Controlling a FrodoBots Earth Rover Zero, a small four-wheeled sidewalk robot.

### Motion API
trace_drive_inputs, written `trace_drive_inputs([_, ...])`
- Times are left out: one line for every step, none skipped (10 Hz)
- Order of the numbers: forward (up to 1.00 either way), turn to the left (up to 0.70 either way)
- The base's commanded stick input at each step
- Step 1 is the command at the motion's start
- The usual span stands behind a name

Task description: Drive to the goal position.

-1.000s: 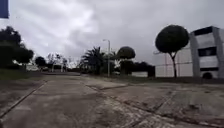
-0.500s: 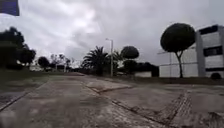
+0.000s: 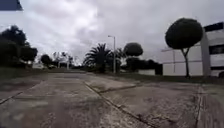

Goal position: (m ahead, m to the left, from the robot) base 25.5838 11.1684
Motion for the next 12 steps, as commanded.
trace_drive_inputs([0.70,0.00])
trace_drive_inputs([0.70,0.00])
trace_drive_inputs([0.70,0.00])
trace_drive_inputs([0.70,0.00])
trace_drive_inputs([0.70,0.00])
trace_drive_inputs([0.70,0.00])
trace_drive_inputs([0.70,0.00])
trace_drive_inputs([0.70,0.00])
trace_drive_inputs([0.70,0.00])
trace_drive_inputs([0.70,0.00])
trace_drive_inputs([0.70,0.00])
trace_drive_inputs([0.70,0.00])
